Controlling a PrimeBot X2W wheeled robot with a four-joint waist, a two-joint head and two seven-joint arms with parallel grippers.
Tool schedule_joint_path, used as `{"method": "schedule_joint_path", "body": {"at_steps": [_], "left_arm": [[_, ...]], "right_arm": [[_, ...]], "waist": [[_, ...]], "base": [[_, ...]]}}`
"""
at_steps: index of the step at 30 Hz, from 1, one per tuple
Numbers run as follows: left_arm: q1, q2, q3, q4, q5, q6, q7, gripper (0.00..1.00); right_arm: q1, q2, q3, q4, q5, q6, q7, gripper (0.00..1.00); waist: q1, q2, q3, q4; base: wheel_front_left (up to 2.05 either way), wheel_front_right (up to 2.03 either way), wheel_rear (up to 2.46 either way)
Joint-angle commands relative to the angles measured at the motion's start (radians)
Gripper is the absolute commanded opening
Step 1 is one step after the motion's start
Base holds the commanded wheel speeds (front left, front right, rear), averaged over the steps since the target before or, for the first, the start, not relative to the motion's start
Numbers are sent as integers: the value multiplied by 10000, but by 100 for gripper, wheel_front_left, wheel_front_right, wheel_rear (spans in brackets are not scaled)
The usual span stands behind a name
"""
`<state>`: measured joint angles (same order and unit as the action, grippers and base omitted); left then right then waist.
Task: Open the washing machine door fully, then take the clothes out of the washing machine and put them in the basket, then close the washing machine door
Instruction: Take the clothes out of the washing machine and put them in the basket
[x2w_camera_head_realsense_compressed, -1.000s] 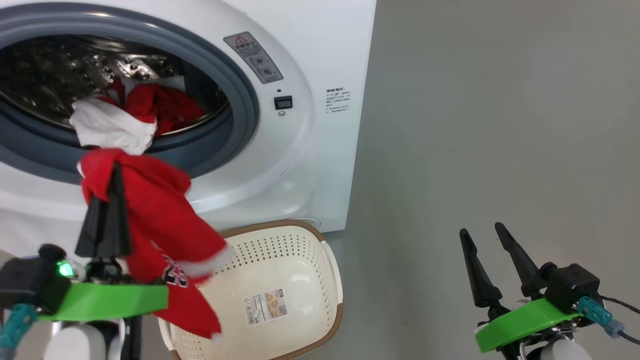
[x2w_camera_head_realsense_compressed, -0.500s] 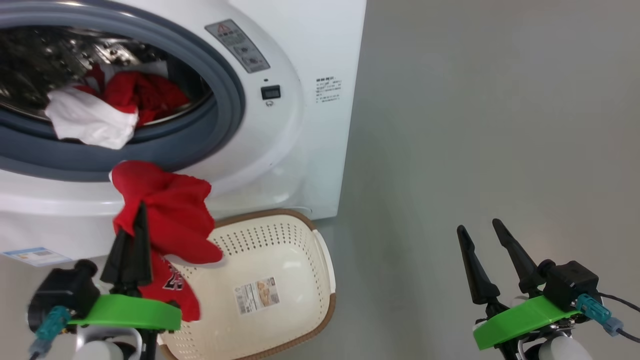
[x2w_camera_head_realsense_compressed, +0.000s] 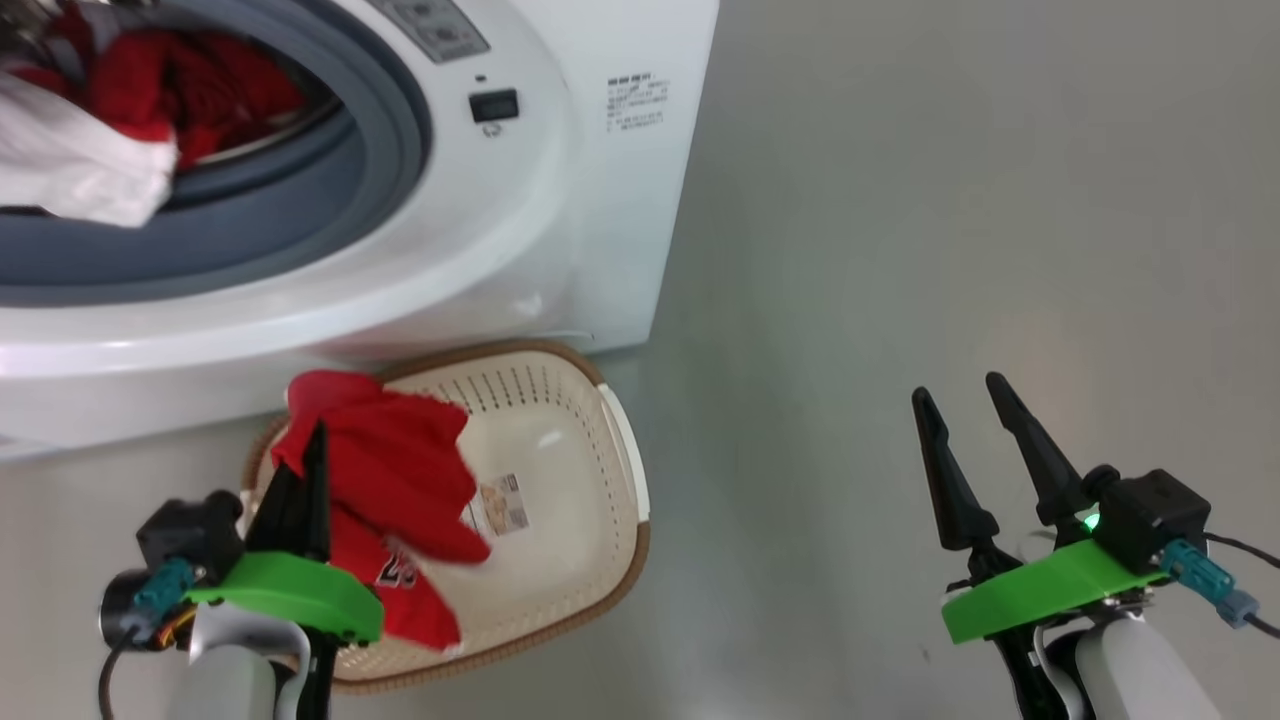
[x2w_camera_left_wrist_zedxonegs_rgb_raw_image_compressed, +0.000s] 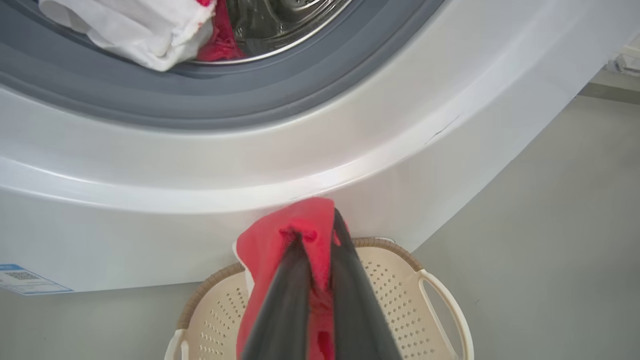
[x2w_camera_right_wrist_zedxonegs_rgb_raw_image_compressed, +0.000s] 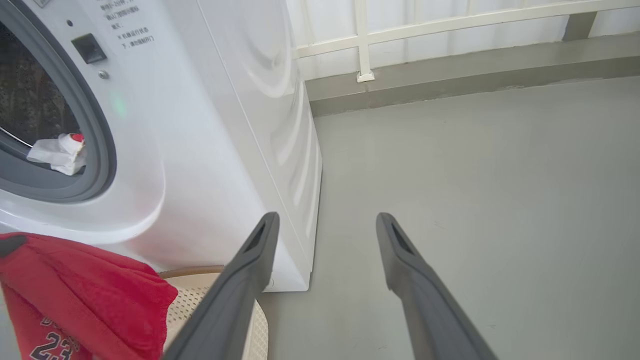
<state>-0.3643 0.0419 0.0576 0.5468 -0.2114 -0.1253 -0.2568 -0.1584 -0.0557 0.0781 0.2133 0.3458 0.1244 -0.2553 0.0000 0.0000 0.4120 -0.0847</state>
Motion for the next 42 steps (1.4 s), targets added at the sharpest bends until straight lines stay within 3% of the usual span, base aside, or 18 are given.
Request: {"method": "schedule_joint_path", "body": {"at_steps": [1,23,25,32,34,36,37,42], "left_arm": [[-261,205,193,58,2,-53,-49,0],[-2967,451,-331,4372,-4,-53,-49,0],[-3066,486,-382,4534,63,-54,-49,19],[-3159,520,-261,4761,122,-54,-49,37],[-3146,515,-205,4803,122,-54,-49,50],[-3115,510,-144,4814,130,-54,-49,93],[-3096,503,-119,4811,139,-54,-49,100],[-2908,414,12,4831,118,-54,-49,100]], "right_arm": [[-254,17,220,-269,-124,63,-65,100],[-1076,53,497,-620,3,63,-65,100],[-1099,53,501,-629,9,63,-65,100],[-1089,54,462,-610,-25,63,-65,100],[-1104,54,459,-596,-38,63,-65,100],[-1095,54,458,-582,-50,63,-65,100],[-1084,54,452,-571,-55,63,-65,100],[-971,54,492,-500,-90,63,-65,100]], "waist": [[0,0,746,-165],[0,0,2678,-325],[0,0,2729,-337],[0,0,2717,-309],[0,0,2674,-299],[0,0,2602,-283],[0,0,2556,-268],[0,0,2216,-203]], "base": [[0,0,0],[0,0,0],[0,0,0],[0,0,0],[0,0,0],[0,0,0],[0,0,0],[0,0,0]]}}
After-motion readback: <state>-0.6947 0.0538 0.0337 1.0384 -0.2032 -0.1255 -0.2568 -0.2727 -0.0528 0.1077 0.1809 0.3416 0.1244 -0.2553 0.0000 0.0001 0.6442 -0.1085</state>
